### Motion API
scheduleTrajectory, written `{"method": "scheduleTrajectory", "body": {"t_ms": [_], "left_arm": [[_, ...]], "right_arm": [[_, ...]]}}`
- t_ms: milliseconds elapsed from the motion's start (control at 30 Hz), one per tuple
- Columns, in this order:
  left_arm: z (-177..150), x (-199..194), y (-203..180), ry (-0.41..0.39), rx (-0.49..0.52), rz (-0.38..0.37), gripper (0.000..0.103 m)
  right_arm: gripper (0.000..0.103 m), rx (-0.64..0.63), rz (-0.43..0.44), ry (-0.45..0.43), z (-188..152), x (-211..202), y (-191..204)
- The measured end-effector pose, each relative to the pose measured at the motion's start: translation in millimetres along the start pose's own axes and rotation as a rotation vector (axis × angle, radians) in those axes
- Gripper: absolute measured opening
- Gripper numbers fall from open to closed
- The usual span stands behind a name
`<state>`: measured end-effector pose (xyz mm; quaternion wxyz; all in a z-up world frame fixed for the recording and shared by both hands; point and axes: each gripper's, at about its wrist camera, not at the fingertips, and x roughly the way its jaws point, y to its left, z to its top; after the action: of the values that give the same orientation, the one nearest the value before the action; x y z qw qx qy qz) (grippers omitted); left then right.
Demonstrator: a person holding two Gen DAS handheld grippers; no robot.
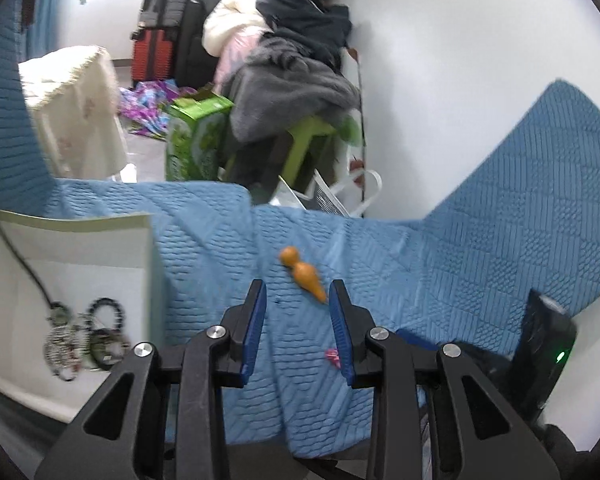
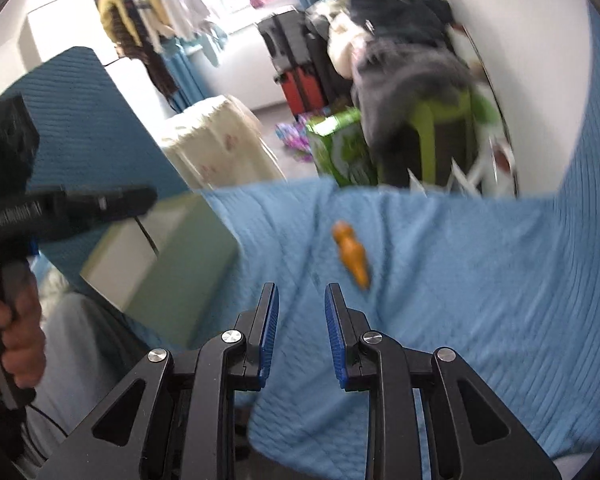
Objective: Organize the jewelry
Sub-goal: 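Close the right gripper on the pink clip while the left gripper moves to the orange gourd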
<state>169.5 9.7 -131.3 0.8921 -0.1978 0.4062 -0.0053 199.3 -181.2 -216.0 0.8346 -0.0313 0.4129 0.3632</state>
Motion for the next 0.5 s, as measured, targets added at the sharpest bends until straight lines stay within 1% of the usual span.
{"method": "scheduleTrajectory", "body": {"t_ms": [100, 200, 233, 333, 400, 500], "left_arm": [[-4, 25, -7, 0.026, 0.002, -0.016, 0.033], [-8, 52, -10, 0.052, -0.012, -0.025, 0.033], [-9, 61, -9, 0.060, -0.018, -0.034, 0.033], [-11, 80, -5, 0.067, -0.026, -0.027, 0.033], [-13, 92, 0, 0.078, -0.048, -0.024, 0.033], [-16, 106, 8, 0.095, -0.077, -0.030, 0.033]], "right_arm": [[0.022, -0.013, -0.023, 0.038, -10, 13, -4], [0.022, -0.032, -0.015, 0.065, -14, 25, -5], [0.022, -0.041, -0.014, 0.082, -16, 30, -6], [0.022, -0.043, -0.007, 0.150, -23, 50, -11], [0.022, -0.051, -0.005, 0.165, -26, 56, -12], [0.022, -0.083, -0.035, 0.168, -30, 62, -11]]}}
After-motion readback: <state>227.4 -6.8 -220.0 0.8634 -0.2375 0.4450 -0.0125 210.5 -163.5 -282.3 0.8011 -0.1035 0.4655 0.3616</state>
